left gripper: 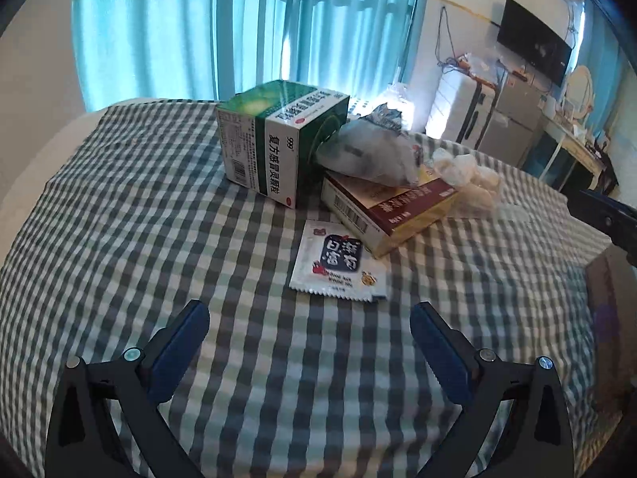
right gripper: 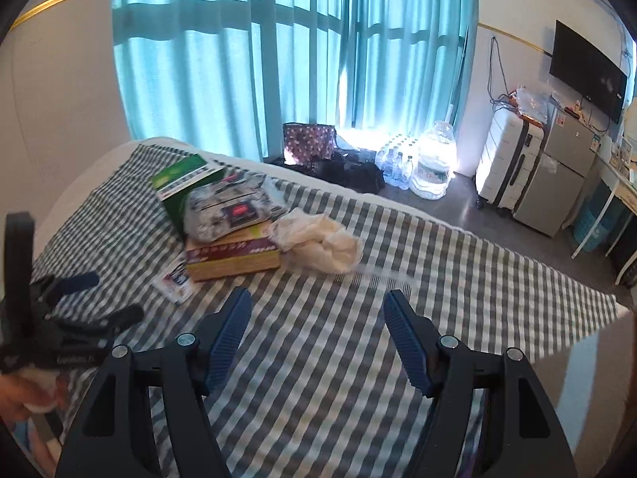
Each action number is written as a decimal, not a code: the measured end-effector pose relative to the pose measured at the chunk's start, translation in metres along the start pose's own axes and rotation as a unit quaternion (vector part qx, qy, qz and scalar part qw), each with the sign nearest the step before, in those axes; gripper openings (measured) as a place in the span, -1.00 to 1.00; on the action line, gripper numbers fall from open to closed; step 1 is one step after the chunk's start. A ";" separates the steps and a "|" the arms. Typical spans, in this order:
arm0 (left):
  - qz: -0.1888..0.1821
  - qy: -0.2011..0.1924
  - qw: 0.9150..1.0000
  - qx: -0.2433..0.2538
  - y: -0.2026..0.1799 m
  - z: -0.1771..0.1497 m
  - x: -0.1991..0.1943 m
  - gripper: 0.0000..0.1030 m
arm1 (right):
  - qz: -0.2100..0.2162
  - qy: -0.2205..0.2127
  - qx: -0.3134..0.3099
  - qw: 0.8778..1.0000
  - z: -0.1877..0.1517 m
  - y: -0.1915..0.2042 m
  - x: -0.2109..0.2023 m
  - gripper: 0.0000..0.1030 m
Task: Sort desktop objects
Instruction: 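Grasp the candy packet with the left tool while the right tool grasps the lace cloth, then carry candy packet and lace cloth into the box and release both, then grasp the green medicine box with the left tool while the right tool grasps the patterned tissue pack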
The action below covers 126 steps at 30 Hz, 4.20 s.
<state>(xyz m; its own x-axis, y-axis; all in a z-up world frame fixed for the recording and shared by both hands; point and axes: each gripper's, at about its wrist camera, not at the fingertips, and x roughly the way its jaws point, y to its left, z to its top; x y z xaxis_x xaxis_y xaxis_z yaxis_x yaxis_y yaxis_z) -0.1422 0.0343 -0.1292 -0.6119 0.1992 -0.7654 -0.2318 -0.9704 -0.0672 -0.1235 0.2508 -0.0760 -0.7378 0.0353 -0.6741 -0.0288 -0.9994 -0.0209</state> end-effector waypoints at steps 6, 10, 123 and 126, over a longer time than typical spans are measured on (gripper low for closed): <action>0.023 0.020 1.000 0.000 -0.006 0.014 0.047 1.00 | -0.012 -0.003 0.056 0.998 0.001 -0.012 0.063 0.34; 0.017 0.002 1.000 0.016 -0.011 0.009 0.056 1.00 | -0.001 0.007 0.042 0.999 0.002 -0.011 0.091 0.34; 0.035 -0.022 0.999 -0.023 0.030 0.035 -0.058 1.00 | 0.046 -0.052 -0.035 0.997 0.043 0.076 -0.038 0.43; 0.038 -0.038 0.998 -0.018 0.035 0.043 -0.027 1.00 | 0.049 -0.045 -0.067 0.996 0.049 0.101 0.007 0.43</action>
<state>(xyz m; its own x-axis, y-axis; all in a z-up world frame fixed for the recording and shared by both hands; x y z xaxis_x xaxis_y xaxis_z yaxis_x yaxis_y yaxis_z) -0.1670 0.0006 -0.0834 -0.6820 0.1341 -0.7190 -0.1563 -0.9871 -0.0359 -0.1648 0.1502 -0.0464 -0.7898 -0.0688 -0.6094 0.1321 -0.9895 -0.0595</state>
